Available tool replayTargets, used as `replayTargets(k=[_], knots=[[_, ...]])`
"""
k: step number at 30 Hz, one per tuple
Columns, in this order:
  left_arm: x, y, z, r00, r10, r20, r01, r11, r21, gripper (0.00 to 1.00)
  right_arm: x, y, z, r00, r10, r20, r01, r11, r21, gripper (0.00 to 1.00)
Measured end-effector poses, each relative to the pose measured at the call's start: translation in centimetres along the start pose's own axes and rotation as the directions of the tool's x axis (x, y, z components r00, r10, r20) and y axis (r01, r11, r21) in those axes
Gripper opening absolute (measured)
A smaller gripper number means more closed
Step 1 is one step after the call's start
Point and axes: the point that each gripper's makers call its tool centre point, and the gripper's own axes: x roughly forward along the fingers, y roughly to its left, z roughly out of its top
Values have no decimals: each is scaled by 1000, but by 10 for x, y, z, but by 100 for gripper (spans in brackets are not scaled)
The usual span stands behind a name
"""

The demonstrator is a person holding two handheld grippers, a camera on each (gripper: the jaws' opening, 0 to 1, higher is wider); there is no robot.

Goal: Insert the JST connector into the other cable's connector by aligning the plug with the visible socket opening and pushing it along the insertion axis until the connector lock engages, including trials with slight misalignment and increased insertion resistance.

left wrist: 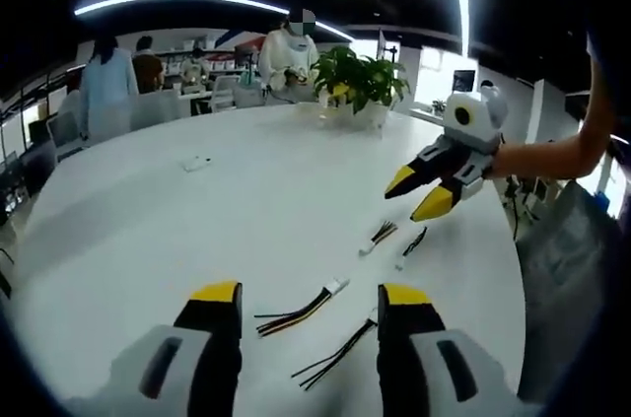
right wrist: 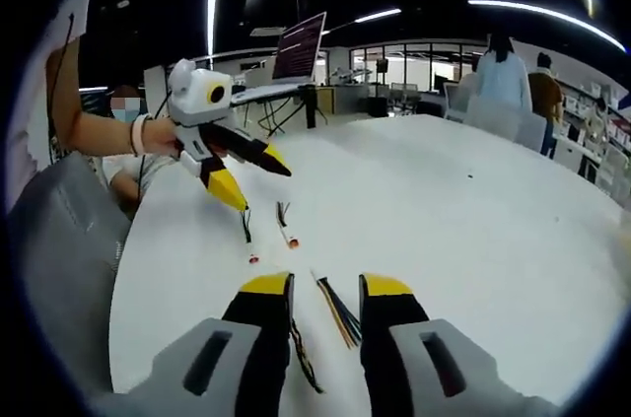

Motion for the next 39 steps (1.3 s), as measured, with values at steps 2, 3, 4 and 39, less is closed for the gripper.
replayTargets(k=[2, 3, 4, 39], knots=[[2, 2, -1, 1000, -1, 1, 1, 1000, 0, 48, 3, 0, -2, 1000, 6, -5, -6, 1000, -6, 22], [3, 2, -2, 1000, -3, -3, 3, 1000, 6, 47, 6, 0, -4, 1000, 14, -15, -14, 1000, -17, 22], [4, 3, -3, 1000, -2, -7, 2, 1000, 11, 47, 7, 1, -5, 1000, 18, -18, -18, 1000, -21, 22], [33, -11, -21, 982, -173, -76, 183, 971, 153, 22, 40, 9, -21, 992, 112, -56, -118, 984, -137, 12]])
